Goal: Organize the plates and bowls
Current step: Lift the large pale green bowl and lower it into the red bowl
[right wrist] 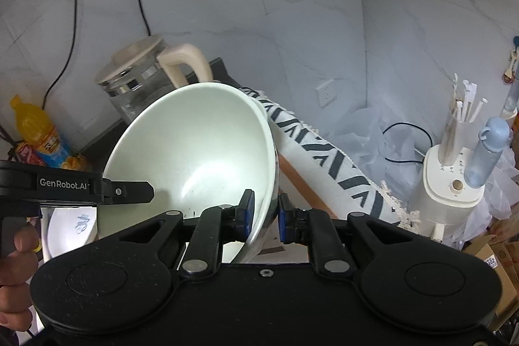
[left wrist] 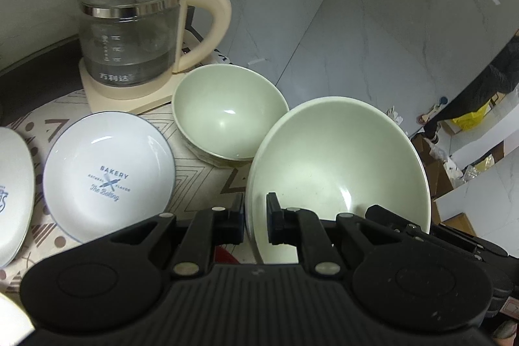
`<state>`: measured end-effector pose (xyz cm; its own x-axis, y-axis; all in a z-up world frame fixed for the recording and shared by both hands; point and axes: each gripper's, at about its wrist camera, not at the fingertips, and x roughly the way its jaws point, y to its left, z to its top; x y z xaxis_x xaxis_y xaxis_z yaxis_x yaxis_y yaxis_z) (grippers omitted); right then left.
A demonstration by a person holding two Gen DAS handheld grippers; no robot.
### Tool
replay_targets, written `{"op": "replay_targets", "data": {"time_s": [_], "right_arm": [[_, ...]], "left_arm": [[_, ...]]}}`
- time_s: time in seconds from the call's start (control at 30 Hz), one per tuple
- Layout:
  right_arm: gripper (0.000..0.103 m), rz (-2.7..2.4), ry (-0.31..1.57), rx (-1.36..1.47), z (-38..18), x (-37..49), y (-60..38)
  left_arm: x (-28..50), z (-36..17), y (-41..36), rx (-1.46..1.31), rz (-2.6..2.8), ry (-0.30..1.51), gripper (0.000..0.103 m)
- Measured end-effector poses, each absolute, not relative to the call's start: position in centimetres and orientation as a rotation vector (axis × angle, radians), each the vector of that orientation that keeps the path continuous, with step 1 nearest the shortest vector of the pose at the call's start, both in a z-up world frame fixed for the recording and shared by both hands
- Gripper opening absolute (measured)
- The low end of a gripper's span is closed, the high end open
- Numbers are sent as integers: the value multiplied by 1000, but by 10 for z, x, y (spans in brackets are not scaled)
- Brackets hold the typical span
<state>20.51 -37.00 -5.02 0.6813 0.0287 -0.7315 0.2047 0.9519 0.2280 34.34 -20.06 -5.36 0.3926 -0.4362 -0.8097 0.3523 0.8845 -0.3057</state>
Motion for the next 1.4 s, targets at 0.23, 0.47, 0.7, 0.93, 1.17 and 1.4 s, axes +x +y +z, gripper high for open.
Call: {"op": "replay_targets", "data": {"time_s": [0.23,0.47,0.7,0.93,1.17,1.4], "right_arm": [[15,-36,837,278,-46,204,-356],[16,27,878,265,-50,201,-338],[18,89,941,241,-58,205,-321],[19,165,993,187,-68,211,-301],[19,221,1042,152,-81,222,-286],[17,220,1064,112,-91,226,-278]], "left_arm": [[332,-44,-183,-110,-472,1036,12],[320,-43,-160,-126,-436,1052,12],[312,-55,-138,-147,-385,1099,12],[309,-73,-116,-174,-324,1168,12],[310,-80,-100,-174,-268,1196,12],[311,-99,-94,-144,-244,1256,12]]}}
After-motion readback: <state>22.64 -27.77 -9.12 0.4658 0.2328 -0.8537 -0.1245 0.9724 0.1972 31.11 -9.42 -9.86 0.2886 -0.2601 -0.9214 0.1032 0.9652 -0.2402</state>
